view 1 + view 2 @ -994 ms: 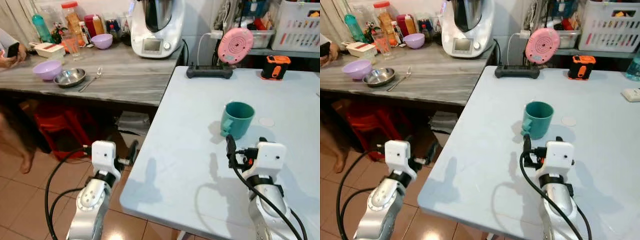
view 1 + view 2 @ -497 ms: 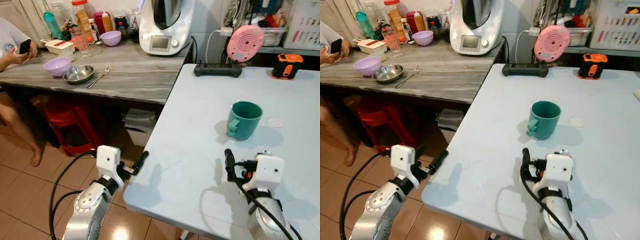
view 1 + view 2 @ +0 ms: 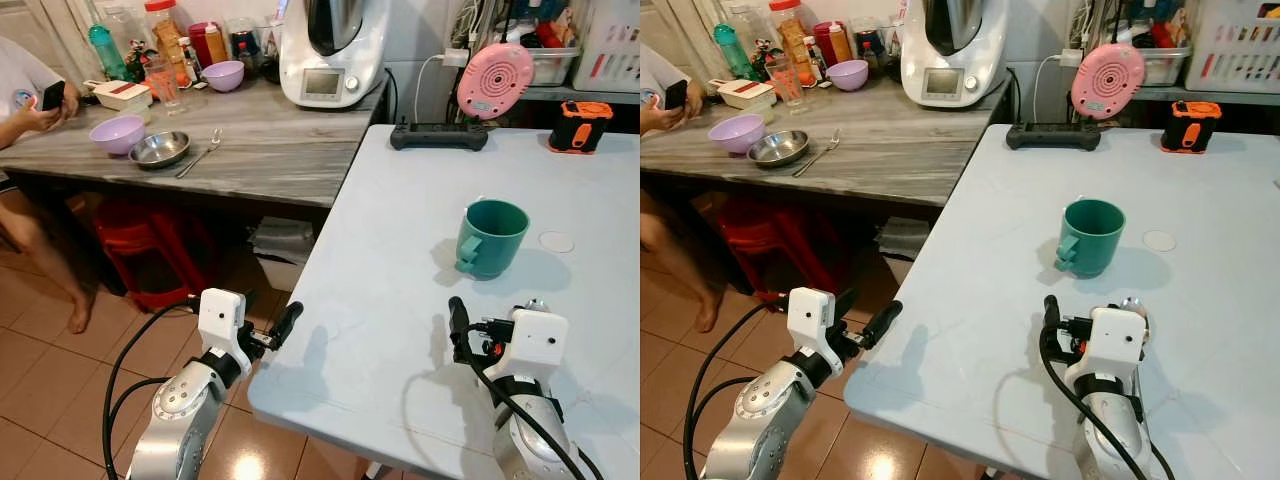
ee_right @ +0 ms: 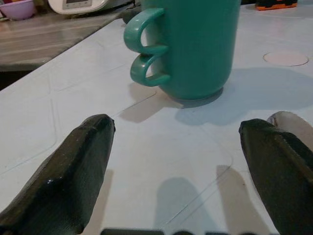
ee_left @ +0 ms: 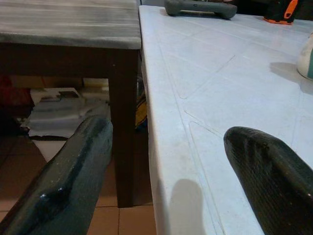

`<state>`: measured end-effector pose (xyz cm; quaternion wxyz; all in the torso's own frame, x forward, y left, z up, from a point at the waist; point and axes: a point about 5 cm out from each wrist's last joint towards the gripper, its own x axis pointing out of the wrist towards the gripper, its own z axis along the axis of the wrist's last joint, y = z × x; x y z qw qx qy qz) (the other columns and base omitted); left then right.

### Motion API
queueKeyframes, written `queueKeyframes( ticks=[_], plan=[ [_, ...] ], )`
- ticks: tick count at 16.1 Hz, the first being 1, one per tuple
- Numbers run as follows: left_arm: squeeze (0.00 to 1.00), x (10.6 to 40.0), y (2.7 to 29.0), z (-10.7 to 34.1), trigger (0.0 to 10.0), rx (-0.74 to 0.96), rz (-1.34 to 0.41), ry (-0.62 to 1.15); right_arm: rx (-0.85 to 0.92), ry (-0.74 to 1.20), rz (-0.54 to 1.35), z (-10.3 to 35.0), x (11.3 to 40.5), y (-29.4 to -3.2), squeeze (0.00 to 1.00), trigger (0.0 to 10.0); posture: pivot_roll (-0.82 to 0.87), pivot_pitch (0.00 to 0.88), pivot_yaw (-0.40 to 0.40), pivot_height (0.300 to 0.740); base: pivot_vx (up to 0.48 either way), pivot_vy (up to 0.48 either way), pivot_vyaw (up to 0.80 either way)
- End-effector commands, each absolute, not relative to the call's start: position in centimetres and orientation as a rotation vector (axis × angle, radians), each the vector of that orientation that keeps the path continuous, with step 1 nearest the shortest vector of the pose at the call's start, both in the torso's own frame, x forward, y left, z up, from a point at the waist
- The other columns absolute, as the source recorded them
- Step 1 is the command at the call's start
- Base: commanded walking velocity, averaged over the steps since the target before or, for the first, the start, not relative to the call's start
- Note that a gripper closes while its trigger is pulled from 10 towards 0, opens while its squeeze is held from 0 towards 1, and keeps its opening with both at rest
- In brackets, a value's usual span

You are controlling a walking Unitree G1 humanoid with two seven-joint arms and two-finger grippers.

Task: Setting the table

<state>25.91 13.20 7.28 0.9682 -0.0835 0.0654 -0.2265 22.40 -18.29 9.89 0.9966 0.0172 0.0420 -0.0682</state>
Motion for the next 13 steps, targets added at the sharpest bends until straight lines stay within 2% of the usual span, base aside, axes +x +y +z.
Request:
queueKeyframes(
  ticks=[1, 3, 13],
  plan=[
    [0.00, 26.17, 13.73, 7.53, 10.0, -0.152, -0.428, 0.130, 0.044, 0.069, -0.127, 10.41, 22.57, -18.02, 0.00, 10.0, -0.14, 0.008, 0.116, 0.740, 0.000, 0.000, 0.00],
    [0.00, 26.21, 13.76, 7.36, 10.0, -0.152, -0.403, 0.138, 0.041, 0.063, -0.127, 10.58, 22.75, -18.15, 0.00, 10.0, -0.14, 0.007, 0.109, 0.740, 0.000, 0.000, 0.00],
    [0.00, 26.26, 13.65, 7.32, 10.0, -0.148, -0.380, 0.150, 0.034, 0.057, -0.124, 10.71, 22.96, -18.10, 0.00, 10.0, -0.14, 0.012, 0.111, 0.740, -0.297, 0.000, 0.00]
  ],
)
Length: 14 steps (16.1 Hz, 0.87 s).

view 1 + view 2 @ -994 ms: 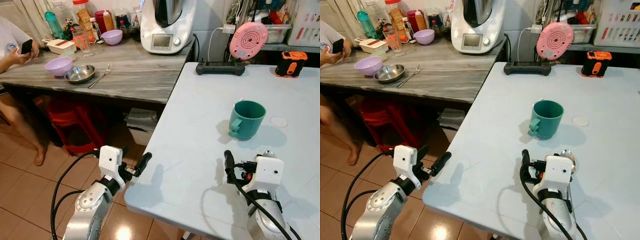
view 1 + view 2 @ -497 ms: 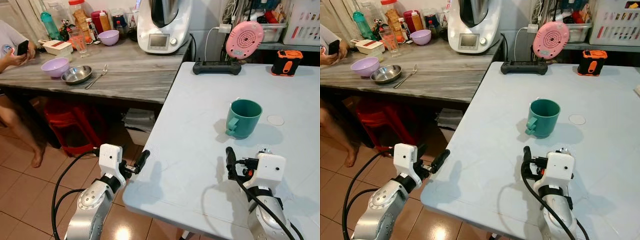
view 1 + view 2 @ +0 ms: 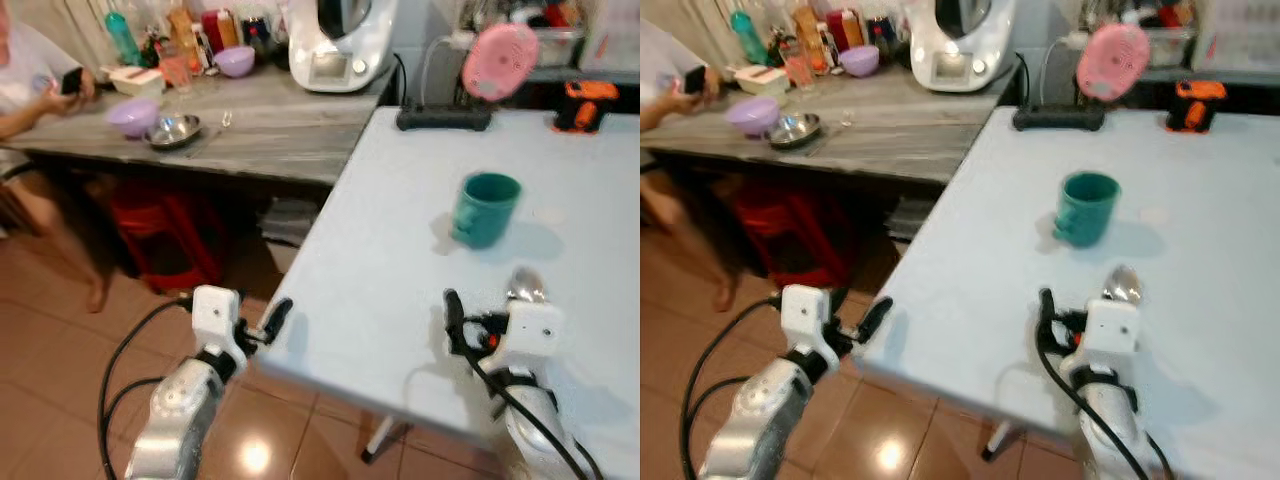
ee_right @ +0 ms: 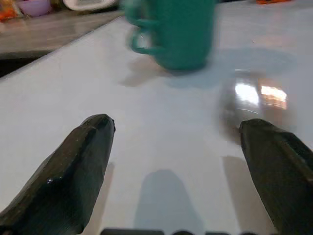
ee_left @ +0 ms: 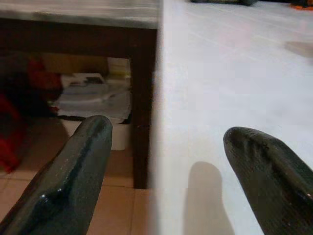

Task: Setting the table

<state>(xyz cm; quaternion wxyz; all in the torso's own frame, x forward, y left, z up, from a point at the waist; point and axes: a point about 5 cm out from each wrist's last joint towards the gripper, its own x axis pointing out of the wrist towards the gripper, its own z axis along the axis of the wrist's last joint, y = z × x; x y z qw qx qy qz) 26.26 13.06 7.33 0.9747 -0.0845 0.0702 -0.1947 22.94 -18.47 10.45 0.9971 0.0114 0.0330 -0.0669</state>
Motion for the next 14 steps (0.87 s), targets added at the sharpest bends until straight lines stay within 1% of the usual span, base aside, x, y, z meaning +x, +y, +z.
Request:
queueKeyframes(
  ticks=[1, 2, 7, 10, 14],
  plan=[
    [0.00, 26.3, 13.6, 7.3, 10.0, -0.145, -0.381, 0.151, 0.034, 0.056, -0.126, 10.7, 23.0, -18.1, 0.00, 10.0, -0.14, 0.011, 0.112, 0.740, -0.319, 0.000, 0.00],
    [0.00, 26.3, 13.6, 7.3, 10.0, -0.140, -0.385, 0.150, 0.034, 0.055, -0.130, 10.7, 23.0, -18.1, 0.00, 10.0, -0.14, 0.012, 0.115, 0.740, -0.247, 0.000, 0.00],
    [0.00, 26.4, 13.8, 7.5, 10.0, -0.136, -0.397, 0.134, 0.030, 0.054, -0.145, 10.7, 22.9, -18.2, 0.00, 10.0, -0.14, 0.017, 0.120, 0.740, 0.000, 0.000, 0.00],
    [0.00, 26.5, 13.1, 7.9, 10.0, -0.153, -0.412, 0.116, 0.022, 0.044, -0.153, 11.0, 23.2, -18.4, 0.00, 10.0, -0.13, 0.017, 0.119, 0.740, 0.000, 0.000, 0.00],
    [0.00, 26.5, 12.9, 7.9, 10.0, -0.160, -0.415, 0.110, 0.022, 0.041, -0.152, 11.0, 23.4, -18.4, 0.00, 10.0, -0.13, 0.016, 0.117, 0.740, 0.000, 0.000, 0.00]
  ],
)
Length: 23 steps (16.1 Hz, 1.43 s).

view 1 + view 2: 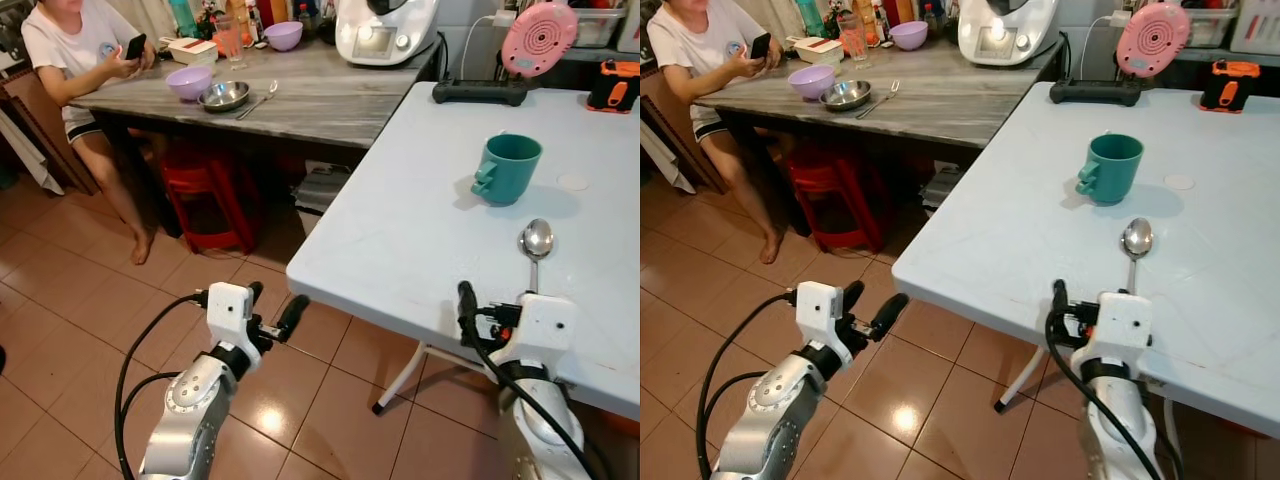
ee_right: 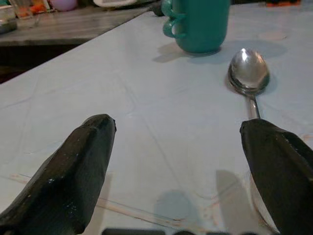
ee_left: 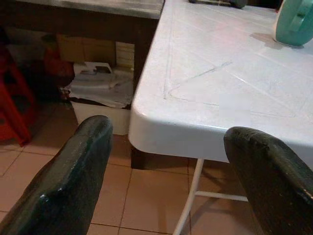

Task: Setting the table

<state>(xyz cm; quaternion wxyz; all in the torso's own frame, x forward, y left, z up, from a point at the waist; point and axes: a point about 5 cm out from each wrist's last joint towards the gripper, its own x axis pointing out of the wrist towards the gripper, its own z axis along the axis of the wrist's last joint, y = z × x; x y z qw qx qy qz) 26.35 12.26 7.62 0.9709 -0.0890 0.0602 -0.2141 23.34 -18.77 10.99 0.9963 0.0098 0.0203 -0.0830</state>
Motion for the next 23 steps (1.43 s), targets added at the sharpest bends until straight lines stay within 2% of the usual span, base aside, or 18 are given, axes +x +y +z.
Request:
queueKeyframes(
  ticks=[1, 5, 11, 14, 19, 23],
  plan=[
    [0.00, 26.5, 12.8, 8.0, 10.0, -0.163, -0.417, 0.108, 0.020, 0.041, -0.151, 11.0, 23.5, -18.4, 0.00, 10.0, -0.13, 0.016, 0.115, 0.740, 0.000, 0.000, -0.44],
    [0.00, 26.6, 12.4, 8.2, 10.0, -0.172, -0.427, 0.097, 0.010, 0.028, -0.145, 11.3, 23.8, -18.4, 0.00, 10.0, -0.13, 0.018, 0.114, 0.740, 0.000, -0.234, -0.61],
    [0.00, 26.7, 12.2, 8.0, 10.0, -0.177, -0.430, 0.103, 0.000, 0.019, -0.144, 11.5, 23.9, -18.4, 0.00, 10.0, -0.14, 0.016, 0.112, 0.740, 0.000, -0.364, 0.00],
    [0.00, 26.7, 12.3, 8.0, 10.0, -0.193, -0.425, 0.101, -0.005, 0.014, -0.143, 11.6, 23.9, -18.5, 0.00, 10.0, -0.14, 0.015, 0.111, 0.740, 0.000, 0.000, 0.00],
    [0.00, 26.9, 12.3, 8.4, 10.0, -0.197, -0.452, 0.075, -0.012, 0.006, -0.139, 11.8, 24.0, -18.4, 0.00, 10.0, -0.14, 0.010, 0.111, 0.740, 0.000, 0.000, -0.73],
    [0.00, 27.1, 12.2, 8.9, 10.0, -0.212, -0.459, 0.038, -0.042, -0.026, -0.110, 12.4, 24.5, -18.1, 0.00, 10.0, -0.14, 0.010, 0.109, 0.740, 0.000, 0.000, -0.10]
  ],
)
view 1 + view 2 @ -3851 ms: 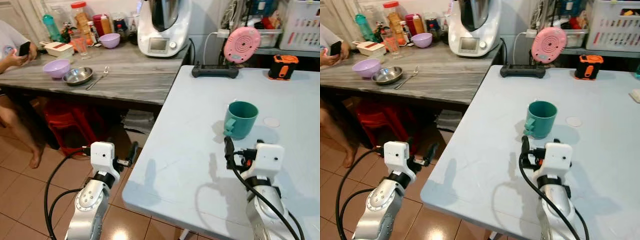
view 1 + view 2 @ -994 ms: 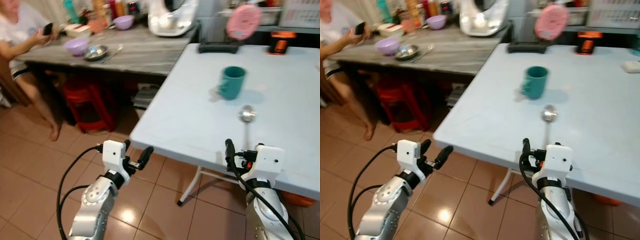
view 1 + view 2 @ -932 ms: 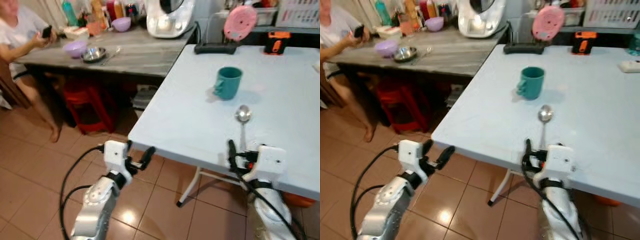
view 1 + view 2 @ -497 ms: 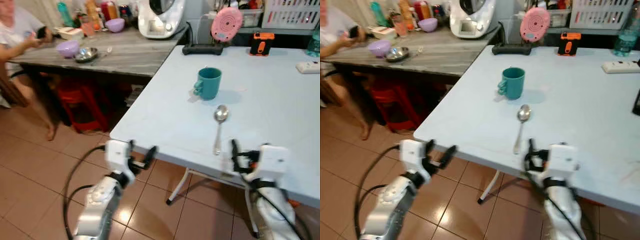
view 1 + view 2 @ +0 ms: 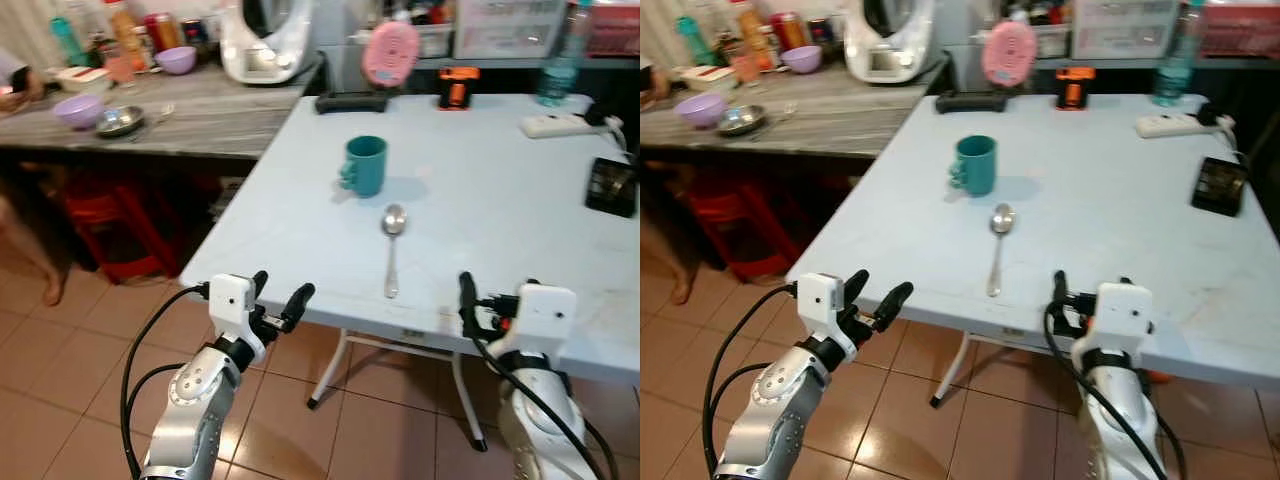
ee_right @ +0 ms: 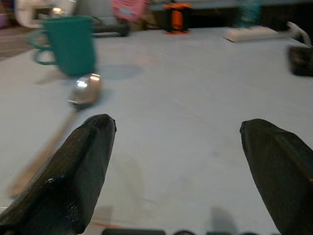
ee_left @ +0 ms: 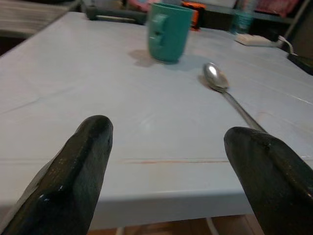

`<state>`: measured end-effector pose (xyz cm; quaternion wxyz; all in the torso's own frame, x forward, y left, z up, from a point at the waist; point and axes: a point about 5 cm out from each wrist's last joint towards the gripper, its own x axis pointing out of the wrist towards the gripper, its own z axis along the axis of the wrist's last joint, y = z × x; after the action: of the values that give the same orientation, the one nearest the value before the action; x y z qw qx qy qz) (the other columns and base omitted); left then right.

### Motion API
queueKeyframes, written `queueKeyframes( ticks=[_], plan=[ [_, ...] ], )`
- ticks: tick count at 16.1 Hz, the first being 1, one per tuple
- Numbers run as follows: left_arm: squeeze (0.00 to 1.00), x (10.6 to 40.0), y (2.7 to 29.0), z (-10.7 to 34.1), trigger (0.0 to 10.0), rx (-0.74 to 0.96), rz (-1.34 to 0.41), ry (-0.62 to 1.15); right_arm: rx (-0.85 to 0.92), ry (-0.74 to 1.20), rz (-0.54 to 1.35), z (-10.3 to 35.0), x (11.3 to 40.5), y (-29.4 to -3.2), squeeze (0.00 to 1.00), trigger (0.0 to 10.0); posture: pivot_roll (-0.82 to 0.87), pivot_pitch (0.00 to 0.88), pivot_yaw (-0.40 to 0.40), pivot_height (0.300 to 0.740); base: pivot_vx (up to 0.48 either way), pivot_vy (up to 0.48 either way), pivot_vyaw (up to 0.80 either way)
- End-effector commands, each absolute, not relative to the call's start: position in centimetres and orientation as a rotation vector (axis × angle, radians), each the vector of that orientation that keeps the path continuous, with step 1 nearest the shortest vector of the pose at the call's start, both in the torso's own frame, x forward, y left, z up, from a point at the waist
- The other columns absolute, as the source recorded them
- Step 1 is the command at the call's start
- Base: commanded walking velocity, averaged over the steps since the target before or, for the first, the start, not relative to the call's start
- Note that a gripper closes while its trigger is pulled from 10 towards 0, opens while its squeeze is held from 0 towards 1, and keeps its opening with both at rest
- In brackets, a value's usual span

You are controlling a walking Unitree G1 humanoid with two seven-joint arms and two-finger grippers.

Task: Setting the table

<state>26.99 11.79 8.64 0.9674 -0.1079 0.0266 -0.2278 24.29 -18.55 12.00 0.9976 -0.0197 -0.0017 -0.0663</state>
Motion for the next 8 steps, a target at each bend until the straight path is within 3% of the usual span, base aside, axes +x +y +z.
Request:
queueKeyframes(
  ticks=[1, 4, 8],
  plan=[
    [0.00, 27.15, 12.19, 9.01, 10.0, -0.216, -0.461, 0.033, -0.047, -0.036, -0.103, 12.57, 24.56, -18.02, 0.00, 10.0, -0.14, 0.010, 0.109, 0.740, 0.000, 0.000, 0.50],
    [0.00, 27.13, 11.94, 9.04, 10.0, -0.225, -0.468, 0.032, -0.046, -0.038, -0.107, 12.62, 24.67, -18.07, 0.00, 10.0, -0.14, 0.012, 0.109, 0.740, 0.000, 0.000, 0.62],
    [0.00, 27.02, 11.52, 9.11, 10.0, -0.240, -0.491, 0.026, -0.041, -0.039, -0.112, 12.64, 24.70, -17.96, 0.00, 10.0, -0.15, 0.012, 0.110, 0.740, 0.206, 0.000, 0.00]
  ],
)
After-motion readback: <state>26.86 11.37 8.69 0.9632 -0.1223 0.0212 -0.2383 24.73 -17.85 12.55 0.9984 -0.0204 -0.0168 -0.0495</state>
